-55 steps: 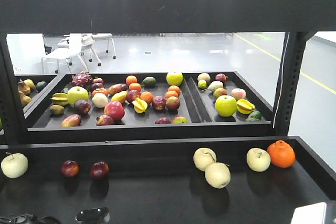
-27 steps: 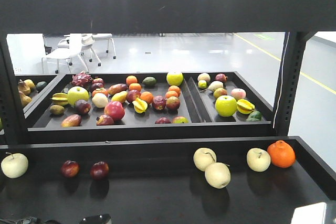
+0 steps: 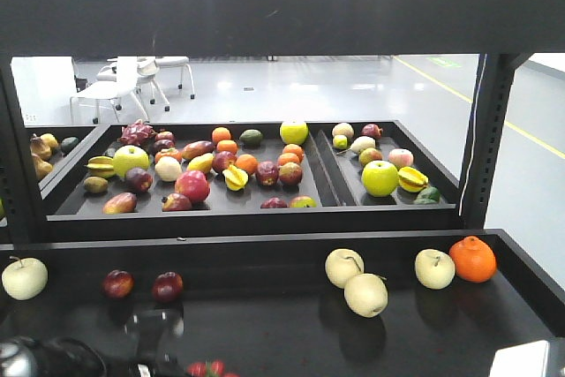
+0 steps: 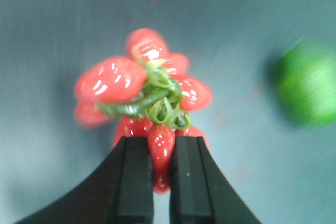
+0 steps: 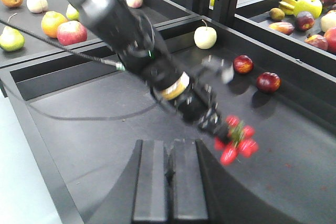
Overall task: Pick snacks and fruit into basket
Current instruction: 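Close the left gripper on the chili bunch and lift it, then raise the held chili bunch and move the right gripper forward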
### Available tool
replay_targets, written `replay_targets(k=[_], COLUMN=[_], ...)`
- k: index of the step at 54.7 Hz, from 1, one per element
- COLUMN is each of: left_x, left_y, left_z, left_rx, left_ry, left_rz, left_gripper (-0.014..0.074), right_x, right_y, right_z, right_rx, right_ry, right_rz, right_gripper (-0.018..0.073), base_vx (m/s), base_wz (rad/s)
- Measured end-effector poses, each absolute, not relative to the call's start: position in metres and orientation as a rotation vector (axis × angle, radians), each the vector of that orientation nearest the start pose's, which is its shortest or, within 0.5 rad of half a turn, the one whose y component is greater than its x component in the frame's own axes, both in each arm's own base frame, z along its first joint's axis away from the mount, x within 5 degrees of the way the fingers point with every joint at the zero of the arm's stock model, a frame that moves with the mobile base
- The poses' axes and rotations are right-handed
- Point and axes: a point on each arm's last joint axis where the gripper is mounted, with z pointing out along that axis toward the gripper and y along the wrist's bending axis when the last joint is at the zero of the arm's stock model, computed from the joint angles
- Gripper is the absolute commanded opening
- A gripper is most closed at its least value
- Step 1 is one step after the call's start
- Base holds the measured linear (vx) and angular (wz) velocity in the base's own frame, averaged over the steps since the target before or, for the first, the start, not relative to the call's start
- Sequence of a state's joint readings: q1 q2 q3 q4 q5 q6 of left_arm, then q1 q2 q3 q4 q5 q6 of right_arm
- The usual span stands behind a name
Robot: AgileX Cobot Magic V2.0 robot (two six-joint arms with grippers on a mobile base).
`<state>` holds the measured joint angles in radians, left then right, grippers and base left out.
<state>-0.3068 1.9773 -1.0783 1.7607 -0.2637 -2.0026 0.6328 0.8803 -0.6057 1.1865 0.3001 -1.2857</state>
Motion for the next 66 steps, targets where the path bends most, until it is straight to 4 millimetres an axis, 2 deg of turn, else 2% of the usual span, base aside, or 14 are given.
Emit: replay_targets(k=[13, 23, 31, 42, 55, 66], left_x=[0.36, 0.344, 0.317, 0.269, 0.215, 0.181], left_y=[-0.138, -0.133, -0.125, -0.11, -0.092, -0.079], left_z=[0.192, 0.235, 0.26, 0.296, 0.317, 0.315], left_rx=[0.251, 0.262, 0.268, 0.277, 0.307, 0.303], left_ry=[2.308, 2.199, 2.137, 2.02, 1.894, 1.837], left_rz=[-0.561, -0.572, -0.576, -0.583, -0.557, -0.526], left_gripper=[-0.0006, -0.0003, -0.0003, -0.0002, 0.0, 0.0001], right_x=[0.133, 0.133, 0.133, 0.133, 0.133, 0.133], right_y=[0.129, 0.129, 0.129, 0.129, 0.129, 0.129], right_z=[0.314, 0.314, 0.314, 0.314, 0.314, 0.314], right_rx=[-0.875, -0.875, -0.875, -0.875, -0.875, -0.875], right_ry=[1.695, 1.695, 1.695, 1.695, 1.695, 1.695], right_rz=[0.613, 0.613, 0.613, 0.613, 0.613, 0.613], right_gripper=[-0.0008, -0.0008, -0.0008, -0.0008, -0.0008, -0.0008], base_vx=[0.0, 0.0, 0.0, 0.0, 0.0, 0.0], base_wz=[0.0, 0.0, 0.0, 0.0, 0.0, 0.0])
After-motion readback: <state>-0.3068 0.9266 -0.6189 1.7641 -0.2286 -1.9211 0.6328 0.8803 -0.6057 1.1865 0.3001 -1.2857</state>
